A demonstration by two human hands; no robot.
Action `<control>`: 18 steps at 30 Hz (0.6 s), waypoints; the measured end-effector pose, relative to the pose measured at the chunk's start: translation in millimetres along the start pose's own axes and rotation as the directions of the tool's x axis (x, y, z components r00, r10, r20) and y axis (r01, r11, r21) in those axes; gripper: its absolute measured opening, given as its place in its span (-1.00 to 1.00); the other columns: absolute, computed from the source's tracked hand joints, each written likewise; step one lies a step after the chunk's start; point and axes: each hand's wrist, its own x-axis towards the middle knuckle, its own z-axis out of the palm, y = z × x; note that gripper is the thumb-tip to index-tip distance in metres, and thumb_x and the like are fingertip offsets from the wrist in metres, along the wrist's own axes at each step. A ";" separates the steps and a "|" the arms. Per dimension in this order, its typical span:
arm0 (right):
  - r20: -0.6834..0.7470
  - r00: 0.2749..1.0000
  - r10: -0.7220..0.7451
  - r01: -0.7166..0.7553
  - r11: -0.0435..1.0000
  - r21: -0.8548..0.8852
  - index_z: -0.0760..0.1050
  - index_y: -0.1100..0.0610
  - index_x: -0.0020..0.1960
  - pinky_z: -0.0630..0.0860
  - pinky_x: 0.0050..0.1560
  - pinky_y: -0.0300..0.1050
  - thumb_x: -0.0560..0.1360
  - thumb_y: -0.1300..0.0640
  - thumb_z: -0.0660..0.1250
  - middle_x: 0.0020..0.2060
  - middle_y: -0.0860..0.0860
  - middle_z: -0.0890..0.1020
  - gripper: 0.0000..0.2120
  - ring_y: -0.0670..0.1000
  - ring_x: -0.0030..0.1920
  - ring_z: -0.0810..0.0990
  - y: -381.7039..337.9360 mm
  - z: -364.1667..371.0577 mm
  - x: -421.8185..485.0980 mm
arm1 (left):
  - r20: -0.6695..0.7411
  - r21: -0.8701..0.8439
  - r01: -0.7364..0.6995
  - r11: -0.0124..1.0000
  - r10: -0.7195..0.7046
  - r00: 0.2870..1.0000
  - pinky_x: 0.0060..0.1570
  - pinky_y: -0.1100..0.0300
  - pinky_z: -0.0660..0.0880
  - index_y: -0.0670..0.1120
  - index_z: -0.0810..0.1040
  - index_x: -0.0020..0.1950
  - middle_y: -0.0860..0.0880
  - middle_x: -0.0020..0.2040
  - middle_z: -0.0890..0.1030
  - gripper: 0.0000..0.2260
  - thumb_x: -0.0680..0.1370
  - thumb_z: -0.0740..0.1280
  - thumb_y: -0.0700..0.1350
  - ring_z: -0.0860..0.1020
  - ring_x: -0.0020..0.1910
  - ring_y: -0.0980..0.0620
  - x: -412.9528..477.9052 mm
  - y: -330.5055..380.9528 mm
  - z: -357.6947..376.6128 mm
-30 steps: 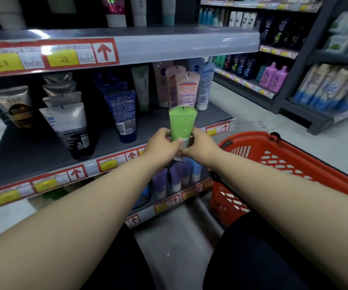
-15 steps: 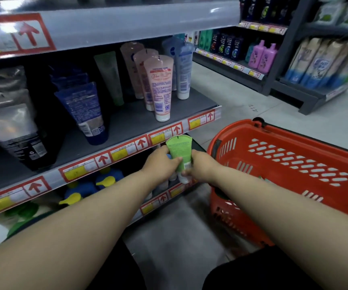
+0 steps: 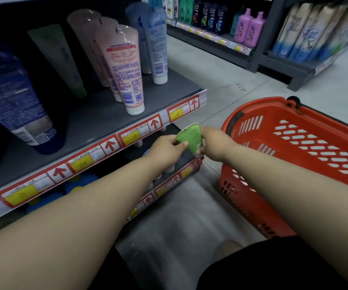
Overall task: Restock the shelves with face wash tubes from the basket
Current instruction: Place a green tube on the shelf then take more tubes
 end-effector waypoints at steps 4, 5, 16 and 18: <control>0.048 0.997 0.055 -0.043 0.973 -0.226 0.46 0.03 0.13 0.37 0.16 -0.06 0.43 0.09 0.35 0.07 0.05 0.61 -0.72 0.13 0.14 0.53 15.1 -2.1 -2.3 | 0.079 -0.025 0.050 0.998 -0.048 0.996 -0.04 0.11 0.46 -0.09 0.55 -0.17 -0.13 -0.18 0.58 -0.79 0.61 0.21 -0.08 0.52 -0.18 -0.06 9.6 -1.9 14.2; 0.059 0.996 0.063 -0.047 0.968 -0.248 0.45 0.02 0.12 0.36 0.16 -0.06 0.43 0.10 0.34 0.07 0.04 0.62 -0.74 0.13 0.13 0.54 15.7 -0.3 -3.0 | 0.084 -0.029 0.053 0.998 -0.050 0.995 0.02 0.07 0.49 -0.11 0.56 -0.14 -0.19 -0.13 0.61 -0.79 0.61 0.20 -0.09 0.56 -0.12 -0.13 10.8 -4.1 17.7; 0.066 0.992 0.111 -0.126 0.943 0.309 0.55 0.25 0.00 0.56 0.04 0.01 0.35 0.23 0.46 -0.05 0.17 0.66 -0.75 0.15 0.01 0.62 7.7 30.3 38.5 | -0.092 0.242 -0.095 0.966 0.120 0.989 -0.18 0.17 0.42 -0.05 0.60 -0.11 0.05 -0.37 0.55 -0.81 0.60 0.21 -0.08 0.56 -0.22 -0.02 34.1 -15.7 21.2; 0.041 0.990 0.132 -0.138 0.934 0.331 0.53 0.20 -0.11 0.57 0.00 0.01 0.31 0.25 0.49 -0.07 0.20 0.66 -0.80 0.17 -0.02 0.62 11.1 35.5 43.8 | -0.107 0.399 -0.168 0.901 0.228 0.968 -0.09 0.13 0.43 -0.02 0.62 0.01 0.01 -0.22 0.57 -0.82 0.59 0.21 -0.08 0.52 -0.09 -0.02 36.9 -17.5 20.0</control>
